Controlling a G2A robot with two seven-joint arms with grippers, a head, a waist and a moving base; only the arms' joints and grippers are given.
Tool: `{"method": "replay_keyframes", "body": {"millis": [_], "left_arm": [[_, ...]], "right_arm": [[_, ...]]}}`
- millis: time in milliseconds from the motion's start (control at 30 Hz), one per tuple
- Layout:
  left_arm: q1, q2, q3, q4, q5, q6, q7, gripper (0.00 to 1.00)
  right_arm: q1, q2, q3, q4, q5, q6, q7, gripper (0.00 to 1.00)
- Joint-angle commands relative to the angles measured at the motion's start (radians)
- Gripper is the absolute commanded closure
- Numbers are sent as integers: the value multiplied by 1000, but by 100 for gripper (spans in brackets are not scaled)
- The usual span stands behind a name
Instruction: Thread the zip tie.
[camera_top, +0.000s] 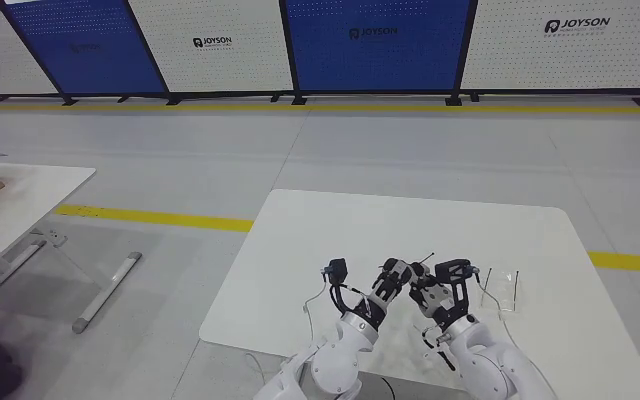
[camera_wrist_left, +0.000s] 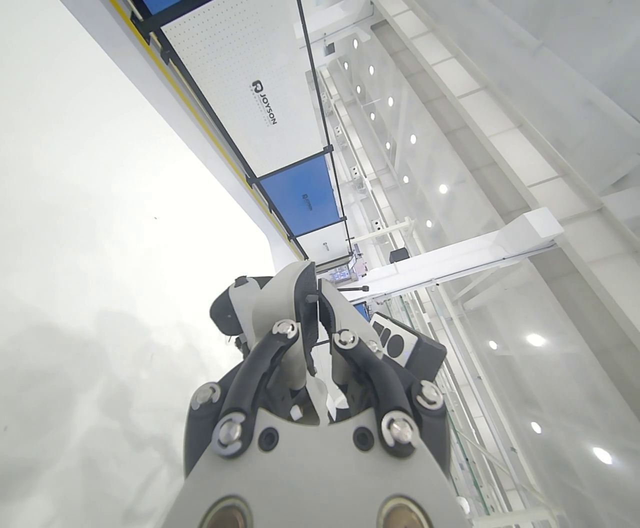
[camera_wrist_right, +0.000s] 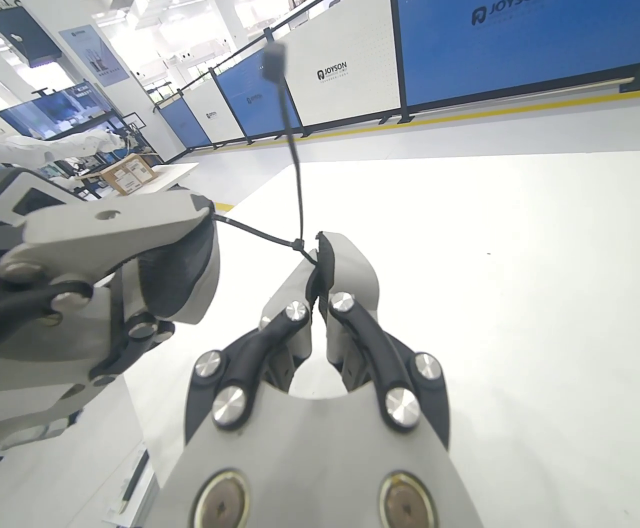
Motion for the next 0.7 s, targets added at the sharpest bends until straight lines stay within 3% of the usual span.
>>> {"method": "replay_keyframes", "body": {"millis": [0,100,133,200,467,667], "left_arm": [[1,0,-1,1,3,0,3,100],[0,0,0,9,6,0,7,100],[0,-1,1,11,6,0,8,100],[0,-1,3,13,7,-1,10,100],[-4,-3,5,14,11,4,14,100],[-11,-4,4,24,13,10,16,100]], "right_arm": [[-2,0,2,0,11,-2,0,100],[-9,1,8,-9,22,-9,-1,100],[-13,2,11,-13,23,-11,-2,90],[-17,3,14,-17,23,-12,-4,81],[-23,4,19,-26,23,-12,-13,80],[-22,4,23,-28,29,-10,-18,88]]}}
